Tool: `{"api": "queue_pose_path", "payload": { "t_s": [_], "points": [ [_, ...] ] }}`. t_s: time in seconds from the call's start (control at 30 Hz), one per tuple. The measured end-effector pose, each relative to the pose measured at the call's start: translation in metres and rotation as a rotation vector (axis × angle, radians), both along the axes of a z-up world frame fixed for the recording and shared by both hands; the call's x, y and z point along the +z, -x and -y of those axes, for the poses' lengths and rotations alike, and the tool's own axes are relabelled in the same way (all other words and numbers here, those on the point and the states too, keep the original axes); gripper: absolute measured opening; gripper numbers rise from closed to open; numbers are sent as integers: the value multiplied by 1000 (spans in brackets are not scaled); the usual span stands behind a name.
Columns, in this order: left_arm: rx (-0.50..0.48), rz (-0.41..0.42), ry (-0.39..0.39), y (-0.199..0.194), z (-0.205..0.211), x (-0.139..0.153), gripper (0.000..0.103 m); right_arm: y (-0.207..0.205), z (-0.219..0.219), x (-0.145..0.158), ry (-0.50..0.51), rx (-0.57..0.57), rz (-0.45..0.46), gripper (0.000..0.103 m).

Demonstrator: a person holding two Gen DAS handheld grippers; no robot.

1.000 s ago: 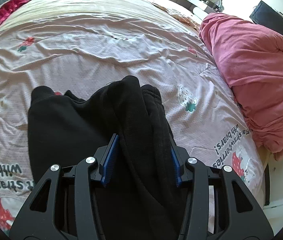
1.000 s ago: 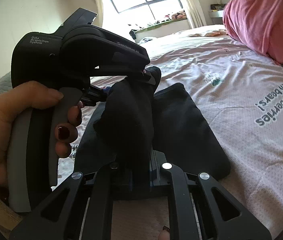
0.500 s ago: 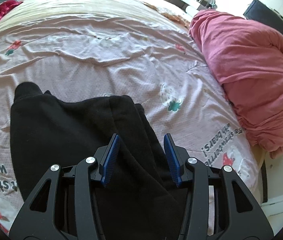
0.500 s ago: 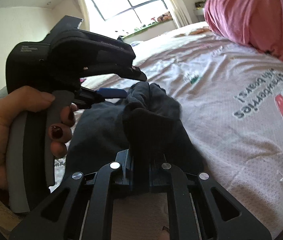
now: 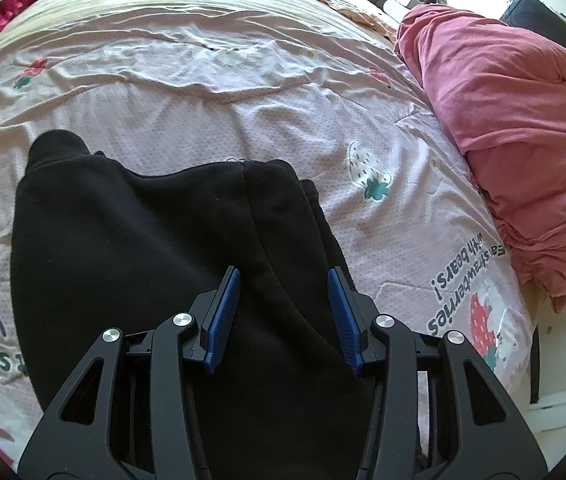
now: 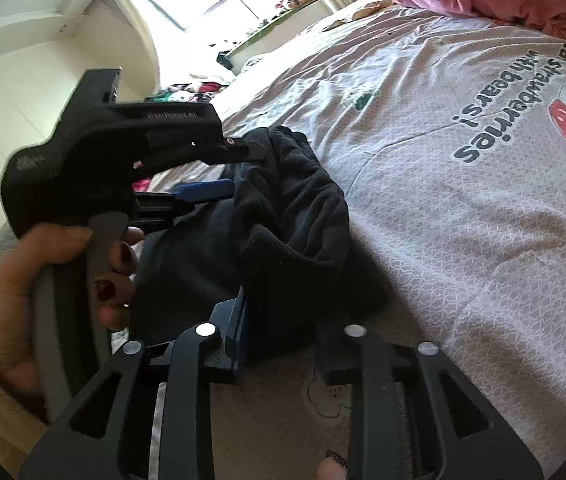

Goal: Fold small clothes
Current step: 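Lower the folded half onto the bundle and open both tools, then press the doubled black bundle flat with both open tools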

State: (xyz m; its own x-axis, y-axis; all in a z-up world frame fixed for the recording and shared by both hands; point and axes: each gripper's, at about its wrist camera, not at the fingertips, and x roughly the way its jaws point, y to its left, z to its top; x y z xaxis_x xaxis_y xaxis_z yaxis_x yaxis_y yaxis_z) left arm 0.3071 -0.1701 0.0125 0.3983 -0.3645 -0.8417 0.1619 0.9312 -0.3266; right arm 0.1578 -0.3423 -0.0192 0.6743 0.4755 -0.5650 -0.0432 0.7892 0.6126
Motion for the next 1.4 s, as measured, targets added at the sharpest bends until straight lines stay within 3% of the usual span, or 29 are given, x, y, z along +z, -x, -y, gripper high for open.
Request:
{"api": "queue_pose_path", "payload": {
  "t_s": [0.2,0.27,0.37,0.63,0.73,0.87,0.93,1.17,1.23,1.3,1.4],
  "points": [
    [3,3,4,3,-4,1,40,-5,23,15,7,10,17,58],
    [2,4,8,4,-6,2,40,-5,30,18,4,8,4,59],
    [-2,16,33,8,-9,7,51,-6,41,20,1,-5,-3,59],
    [48,141,50,41,-47,38,62,-18,52,43,63,-14,28,60],
    [111,177,9,53,-74,42,66,-38,43,56,117,30,40,68],
    [161,151,-47,60,-99,28,67,-76,17,66,221,140,21,75],
    [171,126,-44,64,-106,19,67,-101,2,62,272,180,-16,76],
    [157,88,-33,78,-114,1,67,-164,-16,32,287,223,-158,76],
    [153,91,-40,79,-112,-1,67,-167,-23,27,301,249,-163,65],
    [147,94,-44,80,-111,-1,67,-168,-31,21,292,290,-160,26],
    [132,95,-42,82,-107,0,67,-156,-35,34,340,297,-50,12]
  ]
}}
